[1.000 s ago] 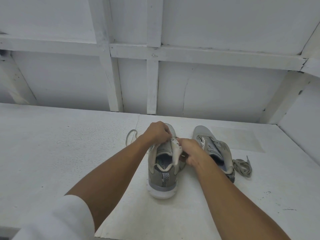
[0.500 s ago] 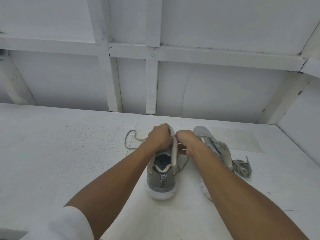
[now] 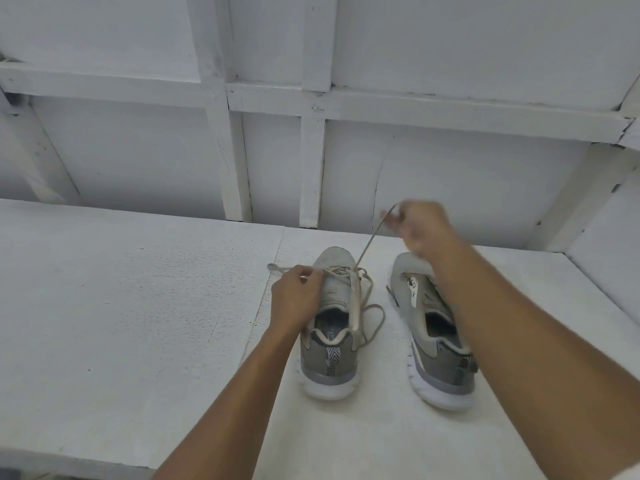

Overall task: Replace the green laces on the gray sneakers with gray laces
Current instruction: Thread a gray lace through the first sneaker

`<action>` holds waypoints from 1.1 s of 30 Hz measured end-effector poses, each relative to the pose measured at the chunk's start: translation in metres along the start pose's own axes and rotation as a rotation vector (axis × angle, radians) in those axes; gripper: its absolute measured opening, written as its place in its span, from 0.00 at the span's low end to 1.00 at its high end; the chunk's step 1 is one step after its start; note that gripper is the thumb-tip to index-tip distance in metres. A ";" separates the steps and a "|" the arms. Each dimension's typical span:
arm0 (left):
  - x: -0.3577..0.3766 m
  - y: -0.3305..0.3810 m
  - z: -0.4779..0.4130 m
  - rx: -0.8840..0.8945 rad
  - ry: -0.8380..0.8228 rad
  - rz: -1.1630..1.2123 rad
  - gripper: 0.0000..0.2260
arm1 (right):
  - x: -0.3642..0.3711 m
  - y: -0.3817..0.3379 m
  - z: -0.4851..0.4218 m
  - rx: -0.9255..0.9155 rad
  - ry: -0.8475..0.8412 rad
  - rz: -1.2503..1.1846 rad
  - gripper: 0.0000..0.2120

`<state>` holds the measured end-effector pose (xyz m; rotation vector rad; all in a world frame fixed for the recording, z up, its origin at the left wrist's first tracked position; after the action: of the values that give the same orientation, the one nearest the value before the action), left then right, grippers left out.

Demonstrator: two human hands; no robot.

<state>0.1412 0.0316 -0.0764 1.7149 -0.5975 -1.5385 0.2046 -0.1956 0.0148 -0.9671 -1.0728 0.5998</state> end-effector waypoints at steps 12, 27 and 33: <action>0.004 -0.018 0.007 -0.110 0.053 0.180 0.18 | 0.014 0.087 0.031 -0.323 -0.537 1.584 0.06; 0.005 -0.020 0.006 -0.117 0.054 0.184 0.16 | -0.011 -0.015 -0.006 -0.035 -0.065 -0.367 0.10; 0.005 -0.014 0.006 -0.105 0.037 0.164 0.14 | -0.020 -0.051 -0.013 -0.128 -0.066 -0.277 0.07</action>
<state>0.1345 0.0356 -0.0904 1.5722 -0.6118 -1.3962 0.2069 -0.2411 0.0489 -0.8937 -1.2908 0.3410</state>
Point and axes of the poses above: each hand's wrist, its own z-axis away from the middle knuckle, its own x-axis out of the palm, y = z × x, the point moved 8 cm from there along -z, towards the middle knuckle, and after that the axes turned 14 degrees about -z, right-handed, at the moved point
